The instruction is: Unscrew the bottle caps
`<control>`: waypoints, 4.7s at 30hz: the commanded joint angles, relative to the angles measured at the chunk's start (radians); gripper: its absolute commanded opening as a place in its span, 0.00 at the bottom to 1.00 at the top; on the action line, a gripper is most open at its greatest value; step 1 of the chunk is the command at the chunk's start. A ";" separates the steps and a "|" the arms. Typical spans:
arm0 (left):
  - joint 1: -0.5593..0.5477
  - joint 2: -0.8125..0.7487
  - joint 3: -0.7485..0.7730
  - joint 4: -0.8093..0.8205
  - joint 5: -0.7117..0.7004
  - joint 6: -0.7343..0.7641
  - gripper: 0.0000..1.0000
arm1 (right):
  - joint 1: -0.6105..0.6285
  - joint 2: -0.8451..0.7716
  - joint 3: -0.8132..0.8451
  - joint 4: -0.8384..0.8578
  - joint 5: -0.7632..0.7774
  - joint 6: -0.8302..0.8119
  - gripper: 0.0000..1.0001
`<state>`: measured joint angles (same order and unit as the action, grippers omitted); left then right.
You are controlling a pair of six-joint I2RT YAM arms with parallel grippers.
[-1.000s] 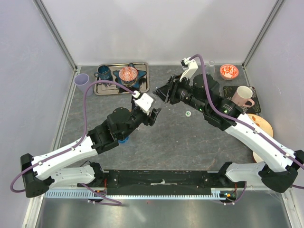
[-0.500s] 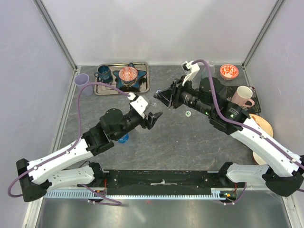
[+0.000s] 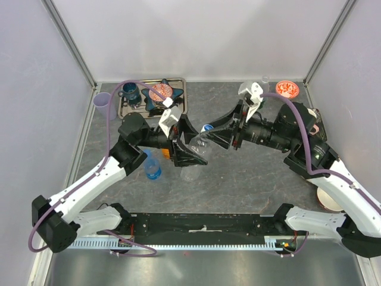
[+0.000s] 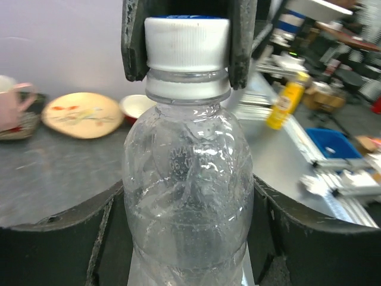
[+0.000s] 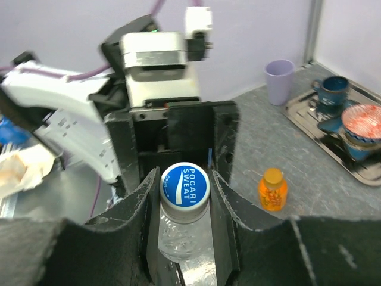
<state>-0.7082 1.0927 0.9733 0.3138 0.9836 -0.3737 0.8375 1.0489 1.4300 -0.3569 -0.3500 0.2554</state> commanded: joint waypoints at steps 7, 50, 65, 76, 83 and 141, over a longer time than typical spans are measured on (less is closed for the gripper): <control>-0.008 0.085 0.010 0.352 0.412 -0.361 0.37 | 0.000 -0.078 0.032 0.064 -0.409 -0.194 0.00; 0.015 -0.023 0.061 -0.243 -0.024 0.148 0.38 | -0.003 -0.070 0.050 0.090 0.195 0.017 0.85; -0.221 -0.142 -0.004 -0.294 -1.121 0.459 0.39 | -0.003 0.082 0.116 -0.001 0.417 0.323 0.84; -0.324 -0.088 0.021 -0.305 -1.320 0.533 0.40 | -0.002 0.152 0.121 0.022 0.417 0.335 0.81; -0.327 -0.085 0.019 -0.305 -1.321 0.533 0.40 | -0.002 0.164 0.099 0.019 0.414 0.326 0.75; -0.064 -0.163 0.071 -0.250 -0.096 0.143 0.38 | -0.003 0.045 0.044 0.030 -0.068 -0.056 0.00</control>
<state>-0.8944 0.9367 0.9909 -0.0704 0.2371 0.0139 0.8322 1.1221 1.4261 -0.3305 -0.1841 0.3847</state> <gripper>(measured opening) 0.694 0.402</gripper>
